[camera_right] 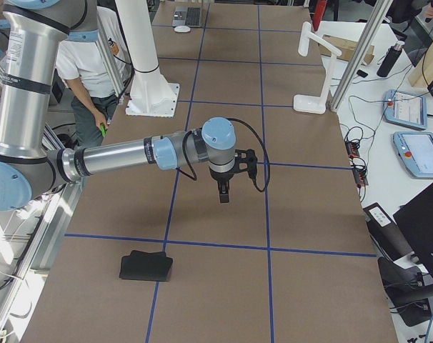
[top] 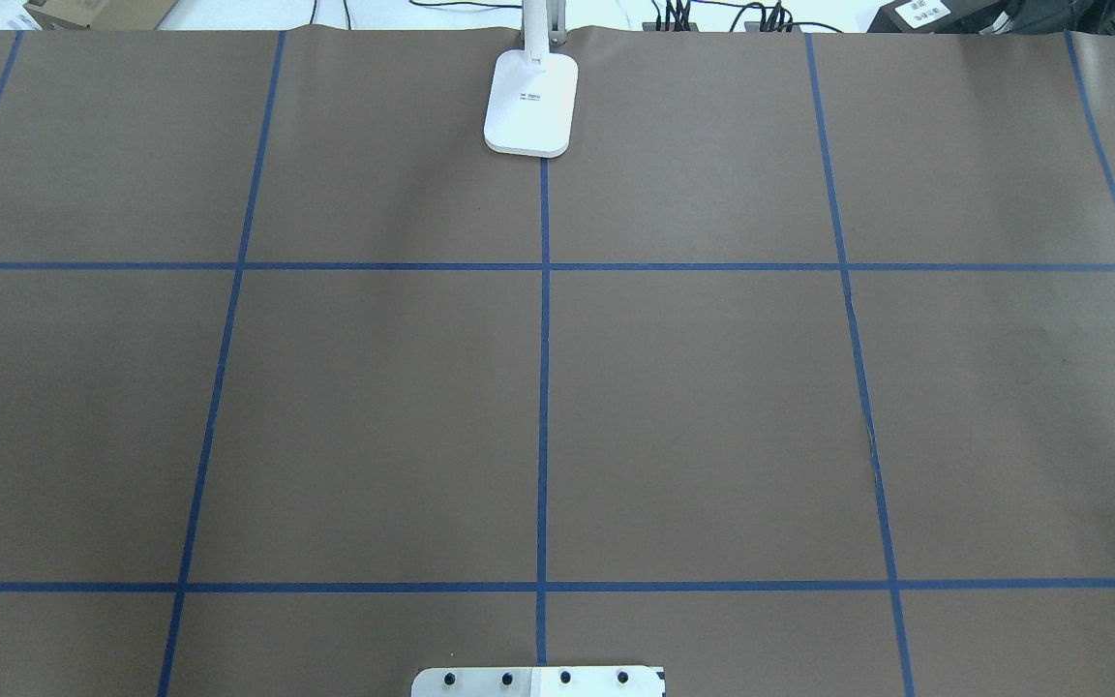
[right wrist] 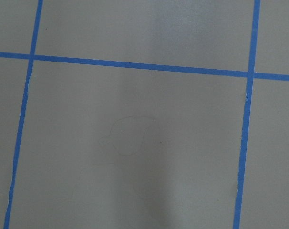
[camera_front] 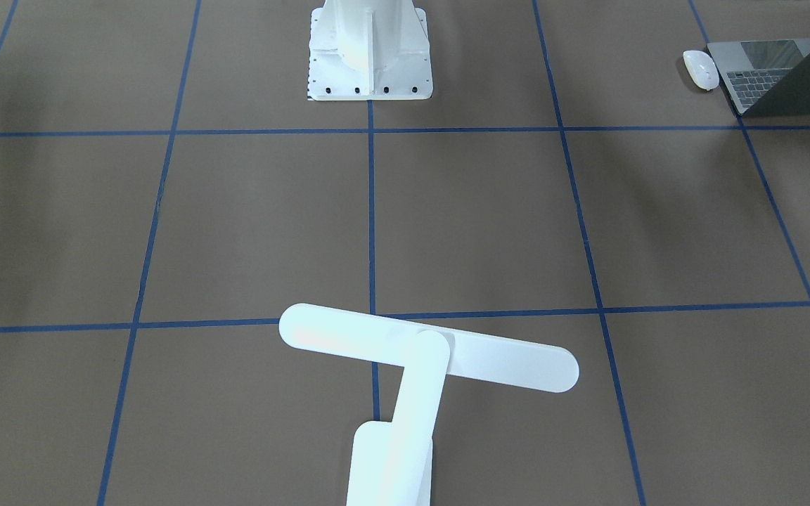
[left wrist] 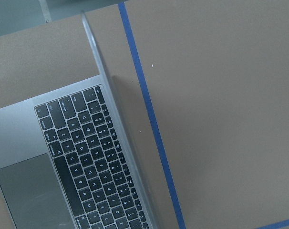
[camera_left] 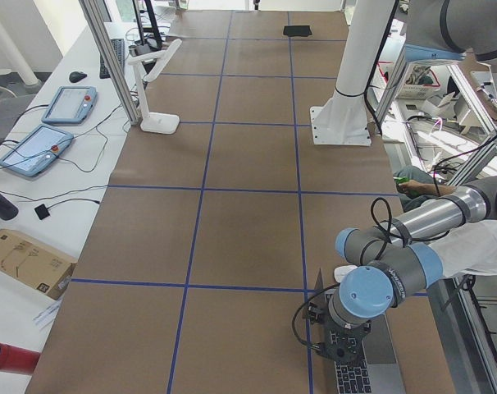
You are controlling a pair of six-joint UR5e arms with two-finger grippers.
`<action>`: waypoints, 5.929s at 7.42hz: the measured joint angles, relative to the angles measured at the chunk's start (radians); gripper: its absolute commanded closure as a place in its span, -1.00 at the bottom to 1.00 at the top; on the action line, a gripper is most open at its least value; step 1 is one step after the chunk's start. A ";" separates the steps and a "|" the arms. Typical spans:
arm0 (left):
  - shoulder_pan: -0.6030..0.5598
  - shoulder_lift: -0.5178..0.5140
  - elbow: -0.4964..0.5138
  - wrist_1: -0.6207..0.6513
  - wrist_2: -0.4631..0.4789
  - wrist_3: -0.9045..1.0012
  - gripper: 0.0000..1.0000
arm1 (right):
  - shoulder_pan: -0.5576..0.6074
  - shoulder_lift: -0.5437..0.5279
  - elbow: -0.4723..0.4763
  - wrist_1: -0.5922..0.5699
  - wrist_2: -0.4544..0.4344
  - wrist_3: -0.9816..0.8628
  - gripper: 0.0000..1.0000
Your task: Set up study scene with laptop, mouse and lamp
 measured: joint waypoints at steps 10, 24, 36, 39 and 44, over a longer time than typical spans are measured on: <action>0.003 0.001 0.034 0.020 -0.042 0.006 1.00 | 0.000 -0.007 0.001 0.000 0.000 0.004 -0.98; 0.491 -0.876 -0.190 0.406 -0.101 -0.755 1.00 | 0.000 0.000 -0.018 0.005 0.012 0.021 -0.98; 1.093 -1.567 0.397 0.045 0.230 -1.748 1.00 | -0.002 0.010 -0.076 0.006 0.012 0.024 -0.98; 1.093 -1.572 0.492 -0.019 0.252 -1.685 1.00 | -0.001 0.010 -0.079 0.006 0.012 0.025 -0.98; 1.091 -1.555 0.523 -0.071 0.253 -1.671 -0.27 | -0.001 0.010 -0.085 0.014 0.013 0.024 -0.98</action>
